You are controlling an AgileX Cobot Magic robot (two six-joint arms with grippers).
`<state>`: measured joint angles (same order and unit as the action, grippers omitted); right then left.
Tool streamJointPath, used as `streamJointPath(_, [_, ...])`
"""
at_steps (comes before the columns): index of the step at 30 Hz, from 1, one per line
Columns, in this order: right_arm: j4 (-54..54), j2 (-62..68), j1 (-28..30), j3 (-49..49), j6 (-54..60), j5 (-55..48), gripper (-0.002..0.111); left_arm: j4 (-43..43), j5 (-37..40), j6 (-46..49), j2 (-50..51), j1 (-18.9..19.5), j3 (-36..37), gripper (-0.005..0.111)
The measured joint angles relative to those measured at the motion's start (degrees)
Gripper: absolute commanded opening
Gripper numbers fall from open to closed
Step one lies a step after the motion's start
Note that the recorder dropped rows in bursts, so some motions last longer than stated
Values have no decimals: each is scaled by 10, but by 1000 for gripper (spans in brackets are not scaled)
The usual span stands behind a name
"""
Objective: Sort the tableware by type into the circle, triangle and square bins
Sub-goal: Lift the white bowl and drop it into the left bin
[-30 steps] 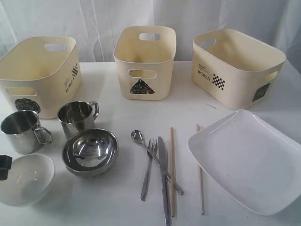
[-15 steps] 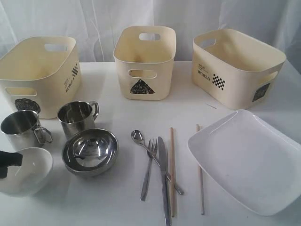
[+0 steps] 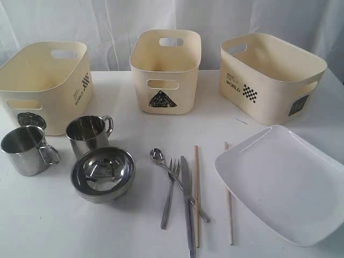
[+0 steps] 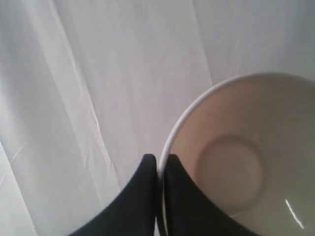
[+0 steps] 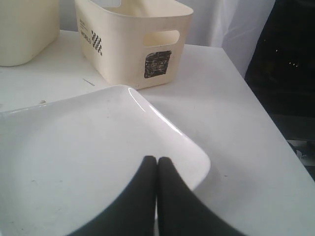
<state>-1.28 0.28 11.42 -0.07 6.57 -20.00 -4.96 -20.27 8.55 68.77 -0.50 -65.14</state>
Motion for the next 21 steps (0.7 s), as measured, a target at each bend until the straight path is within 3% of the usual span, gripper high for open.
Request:
streamJointPath(2, [0,0,0,0,0,0,0,0,-93,-21,51,0,0,0])
streamJointPath(5, [0,0,0,0,0,0,0,0,-142,-31,153,0,-1,0])
streamJointPath(10, [0,0,0,0,0,0,0,8,-130,-56,323,0,-13,0])
streamJointPath(15, [0,0,0,0,0,0,0,40,-129,-76,380,0,-37,1])
streamJointPath(21, [0,0,0,0,0,0,0,87,-127,-78,411,0,-50,31])
